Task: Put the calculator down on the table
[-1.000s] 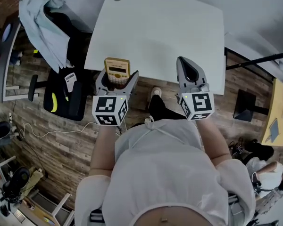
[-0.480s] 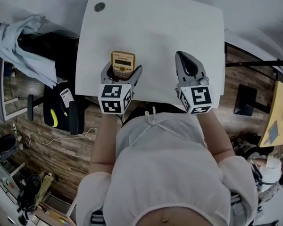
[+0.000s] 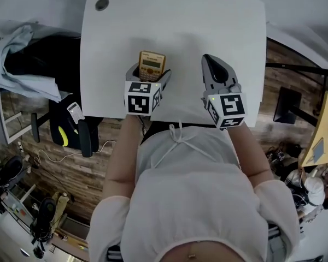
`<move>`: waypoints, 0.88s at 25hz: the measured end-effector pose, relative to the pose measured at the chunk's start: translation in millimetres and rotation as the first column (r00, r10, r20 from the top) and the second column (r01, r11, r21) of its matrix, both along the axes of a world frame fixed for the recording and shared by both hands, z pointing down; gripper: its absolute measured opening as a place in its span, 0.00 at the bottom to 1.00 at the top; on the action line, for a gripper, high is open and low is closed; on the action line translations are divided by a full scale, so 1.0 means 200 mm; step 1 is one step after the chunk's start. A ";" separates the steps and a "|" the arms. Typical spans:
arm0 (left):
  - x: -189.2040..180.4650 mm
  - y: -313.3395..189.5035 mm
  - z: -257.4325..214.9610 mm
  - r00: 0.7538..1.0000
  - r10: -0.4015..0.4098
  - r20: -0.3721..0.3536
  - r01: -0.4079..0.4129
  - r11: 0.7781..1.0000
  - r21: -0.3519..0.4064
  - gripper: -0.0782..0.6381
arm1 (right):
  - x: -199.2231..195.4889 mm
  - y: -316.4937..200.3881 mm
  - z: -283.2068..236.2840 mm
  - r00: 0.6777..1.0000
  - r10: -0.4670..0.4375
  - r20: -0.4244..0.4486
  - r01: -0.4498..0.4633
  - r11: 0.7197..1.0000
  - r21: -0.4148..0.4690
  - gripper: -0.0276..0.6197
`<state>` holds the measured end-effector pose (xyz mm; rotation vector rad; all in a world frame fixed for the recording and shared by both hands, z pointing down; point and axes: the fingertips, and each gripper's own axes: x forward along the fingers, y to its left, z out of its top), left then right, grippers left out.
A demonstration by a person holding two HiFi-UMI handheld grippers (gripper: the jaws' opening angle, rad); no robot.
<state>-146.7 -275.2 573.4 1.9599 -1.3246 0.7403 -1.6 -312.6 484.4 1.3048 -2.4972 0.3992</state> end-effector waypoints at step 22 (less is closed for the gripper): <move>0.05 -0.11 0.31 0.979 0.124 0.163 -0.088 0.974 -0.211 0.68 | 0.00 -0.07 0.15 1.000 0.003 -0.007 -0.003 0.999 -0.040 0.05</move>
